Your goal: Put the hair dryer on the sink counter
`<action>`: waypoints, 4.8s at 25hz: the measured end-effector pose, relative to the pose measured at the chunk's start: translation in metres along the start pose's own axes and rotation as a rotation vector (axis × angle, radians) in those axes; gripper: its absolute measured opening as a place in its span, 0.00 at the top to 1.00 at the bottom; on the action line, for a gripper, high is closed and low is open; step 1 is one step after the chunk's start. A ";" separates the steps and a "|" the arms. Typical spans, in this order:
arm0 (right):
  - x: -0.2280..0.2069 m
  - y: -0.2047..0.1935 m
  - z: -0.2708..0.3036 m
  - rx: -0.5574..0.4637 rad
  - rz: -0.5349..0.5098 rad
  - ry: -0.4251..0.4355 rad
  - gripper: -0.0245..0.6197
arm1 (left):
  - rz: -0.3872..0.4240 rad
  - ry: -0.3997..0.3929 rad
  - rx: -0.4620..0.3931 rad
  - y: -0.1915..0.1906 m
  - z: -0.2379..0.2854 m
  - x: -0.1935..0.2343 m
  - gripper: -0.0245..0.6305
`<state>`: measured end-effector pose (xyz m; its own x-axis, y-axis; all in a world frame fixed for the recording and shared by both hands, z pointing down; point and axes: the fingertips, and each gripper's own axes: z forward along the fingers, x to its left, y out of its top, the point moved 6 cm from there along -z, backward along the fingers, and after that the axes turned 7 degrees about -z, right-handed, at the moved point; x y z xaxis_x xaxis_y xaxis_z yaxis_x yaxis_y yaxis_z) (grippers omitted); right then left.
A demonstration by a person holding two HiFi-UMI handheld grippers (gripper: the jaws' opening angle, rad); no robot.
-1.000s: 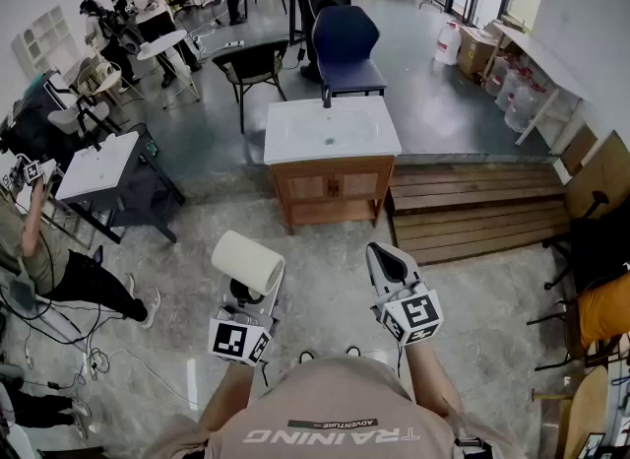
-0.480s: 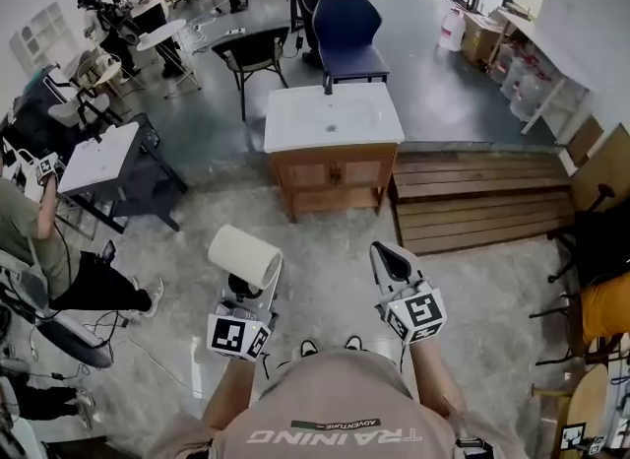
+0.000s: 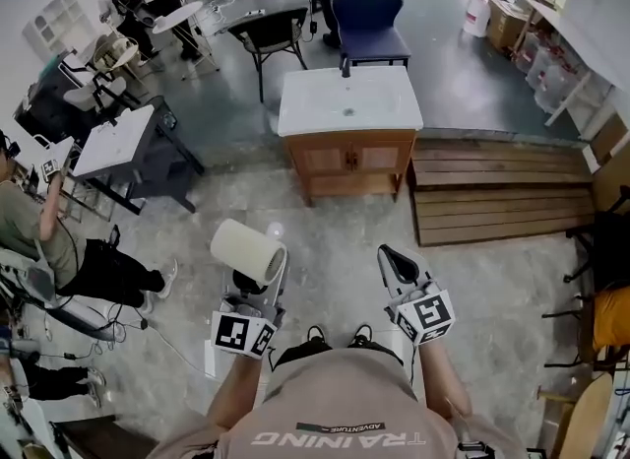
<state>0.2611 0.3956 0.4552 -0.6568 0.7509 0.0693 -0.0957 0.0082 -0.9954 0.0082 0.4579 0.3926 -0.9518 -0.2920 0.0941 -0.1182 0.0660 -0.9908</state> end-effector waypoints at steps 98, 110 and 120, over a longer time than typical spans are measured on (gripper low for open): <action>-0.028 0.028 0.354 0.039 -0.066 -0.235 0.95 | -0.077 -0.170 0.097 -0.051 0.204 0.346 0.63; -0.117 0.013 0.396 0.037 -0.047 -0.157 0.95 | -0.077 -0.106 0.139 -0.065 0.283 0.339 0.63; -0.201 0.012 0.426 0.013 -0.049 -0.092 0.95 | -0.068 -0.029 0.133 -0.068 0.355 0.329 0.63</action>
<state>0.0734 -0.0361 0.4578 -0.7173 0.6856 0.1241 -0.1385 0.0342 -0.9898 -0.1964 0.0182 0.4561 -0.9341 -0.3187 0.1608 -0.1421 -0.0811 -0.9865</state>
